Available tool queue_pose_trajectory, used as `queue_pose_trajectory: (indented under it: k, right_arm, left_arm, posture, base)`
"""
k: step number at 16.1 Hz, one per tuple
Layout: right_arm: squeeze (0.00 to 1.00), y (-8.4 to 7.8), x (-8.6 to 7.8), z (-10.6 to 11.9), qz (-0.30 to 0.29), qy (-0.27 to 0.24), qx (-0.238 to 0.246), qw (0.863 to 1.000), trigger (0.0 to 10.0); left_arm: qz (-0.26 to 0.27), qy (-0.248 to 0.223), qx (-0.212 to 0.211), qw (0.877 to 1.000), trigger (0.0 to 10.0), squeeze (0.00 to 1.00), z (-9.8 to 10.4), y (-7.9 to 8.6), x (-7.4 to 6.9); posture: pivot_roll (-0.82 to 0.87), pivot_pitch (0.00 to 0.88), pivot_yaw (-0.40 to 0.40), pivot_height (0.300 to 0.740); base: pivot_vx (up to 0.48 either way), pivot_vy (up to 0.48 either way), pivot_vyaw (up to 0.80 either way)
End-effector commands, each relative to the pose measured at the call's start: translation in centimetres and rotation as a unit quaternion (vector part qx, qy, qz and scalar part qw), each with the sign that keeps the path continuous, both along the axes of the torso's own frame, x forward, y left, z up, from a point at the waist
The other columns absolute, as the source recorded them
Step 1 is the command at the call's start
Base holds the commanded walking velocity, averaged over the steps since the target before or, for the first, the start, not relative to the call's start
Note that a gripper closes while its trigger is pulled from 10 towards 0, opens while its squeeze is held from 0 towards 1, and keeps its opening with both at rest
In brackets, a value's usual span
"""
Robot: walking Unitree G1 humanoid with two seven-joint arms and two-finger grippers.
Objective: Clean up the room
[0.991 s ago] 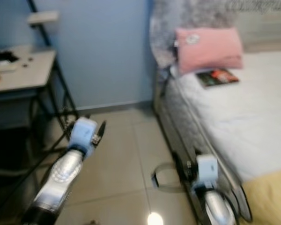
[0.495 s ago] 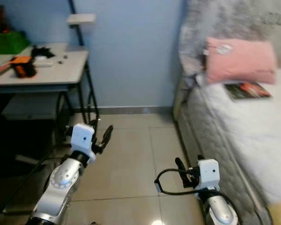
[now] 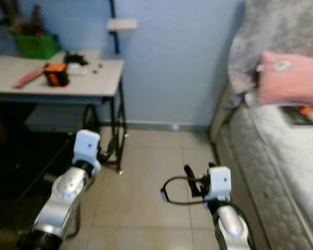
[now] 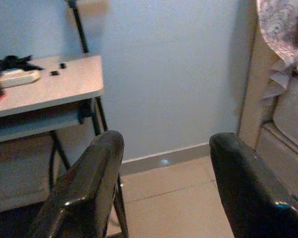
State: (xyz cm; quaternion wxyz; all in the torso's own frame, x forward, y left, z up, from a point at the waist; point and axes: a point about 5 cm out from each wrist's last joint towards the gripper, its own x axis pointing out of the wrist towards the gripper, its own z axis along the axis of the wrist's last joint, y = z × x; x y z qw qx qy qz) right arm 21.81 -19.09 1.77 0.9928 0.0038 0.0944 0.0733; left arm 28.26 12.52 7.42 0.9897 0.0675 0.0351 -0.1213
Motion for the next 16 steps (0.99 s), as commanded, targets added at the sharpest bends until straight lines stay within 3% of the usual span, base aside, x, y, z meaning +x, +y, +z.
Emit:
queue_pose_trajectory:
  k: [1,5,7,10,12,13,15,16]
  right_arm:
    - [0.0,-0.9,0.2,0.4,-0.014,-0.005,-0.008,1.0,10.0]
    - [0.0,-0.7,-0.3,0.5,-0.002,-0.009,-0.011,1.0,10.0]
    - [0.0,-0.4,-0.2,0.4,0.01,-0.009,-0.005,1.0,10.0]
    - [0.0,-0.4,-0.2,0.0,0.016,-0.004,-0.006,1.0,10.0]
    - [0.0,-1.1,-0.7,0.3,-0.011,-0.018,-0.007,1.0,10.0]
    - [0.0,-1.5,-3.0,2.0,-0.007,-0.046,-0.024,0.999,10.0]
    - [0.0,-2.1,-4.0,2.1,-0.009,-0.048,-0.03,0.998,10.0]
    - [0.0,-2.3,-4.2,1.6,-0.017,-0.042,-0.031,0.999,10.0]
  left_arm:
    - [-0.005,0.002,-0.009,1.0,10.0,0.0,0.2,-0.8,0.2]
    - [-0.001,0.012,-0.015,1.0,10.0,0.0,-0.3,-0.6,-0.1]
    - [0.006,0.009,0.013,1.0,10.0,0.0,-0.5,-0.9,-0.1]
    - [0.024,0.019,0.033,0.999,10.0,0.0,-1.1,0.6,-0.1]
    - [0.023,0.034,0.041,0.998,10.0,0.0,-1.8,2.2,-1.7]
    - [0.008,-0.019,-0.012,1.0,10.0,0.0,-0.1,2.3,-3.8]
    - [0.022,-0.066,-0.069,0.995,10.0,0.0,2.4,1.5,-3.5]
    - [0.005,-0.085,-0.075,0.994,10.0,0.0,3.2,0.8,-3.4]
  posture:
    - [-0.01,0.0,0.024,0.74]
    - [-0.01,0.0,0.023,0.74]
    - [-0.01,0.0,0.024,0.74]
    - [0.01,0.0,0.023,0.74]
    - [0.02,0.0,0.016,0.74]
    - [0.03,0.0,0.012,0.74]
    - [0.03,0.0,-0.002,0.74]
    - [0.03,0.0,-0.007,0.74]
  base:
    - [0.469,0.0,0.0]
    - [0.469,0.0,0.0]
    - [0.234,0.0,0.7]
    - [0.0,0.0,0.62]
    - [0.0,0.0,0.28]
    - [0.0,0.0,0.0]
    - [0.0,0.0,0.0]
    - [0.0,0.0,0.0]
